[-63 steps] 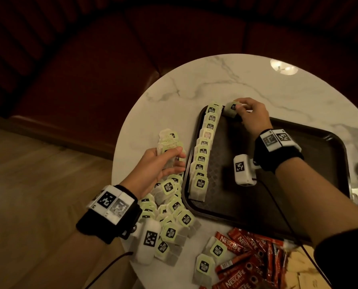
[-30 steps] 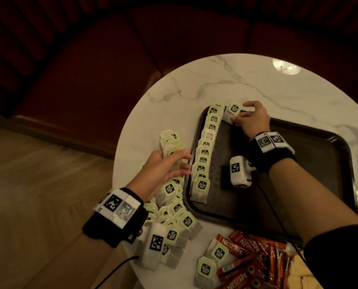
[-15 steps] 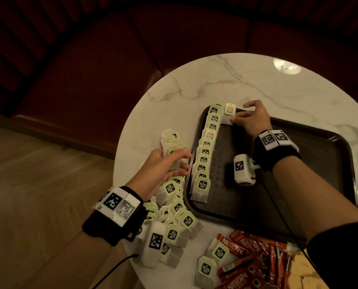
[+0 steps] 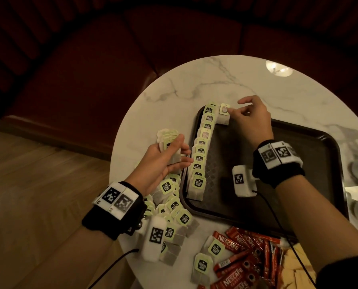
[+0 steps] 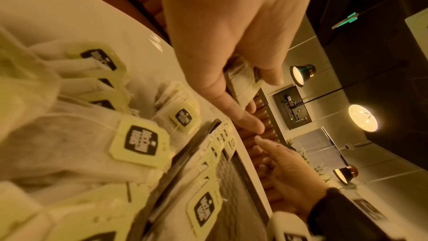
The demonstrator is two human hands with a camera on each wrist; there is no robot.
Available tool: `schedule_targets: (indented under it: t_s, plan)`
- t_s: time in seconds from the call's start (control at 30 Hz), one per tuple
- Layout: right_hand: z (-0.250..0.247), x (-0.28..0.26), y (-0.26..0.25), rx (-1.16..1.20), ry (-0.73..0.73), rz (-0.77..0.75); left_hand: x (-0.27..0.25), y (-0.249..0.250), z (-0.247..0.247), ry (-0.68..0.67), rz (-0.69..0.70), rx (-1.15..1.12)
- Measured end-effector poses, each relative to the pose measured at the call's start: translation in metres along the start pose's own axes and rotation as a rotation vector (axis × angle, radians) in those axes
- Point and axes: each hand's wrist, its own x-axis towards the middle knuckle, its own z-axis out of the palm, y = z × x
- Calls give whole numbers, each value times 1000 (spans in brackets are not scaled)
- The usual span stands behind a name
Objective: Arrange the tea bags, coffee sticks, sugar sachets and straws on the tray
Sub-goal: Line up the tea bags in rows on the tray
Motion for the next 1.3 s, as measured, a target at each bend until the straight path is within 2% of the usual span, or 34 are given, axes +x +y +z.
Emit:
schedule_targets:
  t_s: [0.1,0.17,0.27,0.33,0.5,0.73,0.93,1.3]
  plan:
    - [1,-44,-27,107,-66,-115,0,2,5,-34,9,-32]
    - [3,-72,-36,106,-169,-209,-1,4,9,-41,2,-64]
    - [10,-102,-42,99,-321,-271,-4,8,13,-71,4,-109]
    - [14,-111,-41,100,-352,-312,-7,10,15,-107,15,-108]
    - [16,-116,-41,147,-366,-289,-13,15,22,-161,37,-33]
    - [10,-118,-44,244,-286,-291,-12,19,26,-134,57,19]
    - [7,-121,-47,255,-339,-281,-11,17,24,-128,94,27]
    - [6,-125,-47,345,-279,-311,-10,18,27,-5,141,-46]
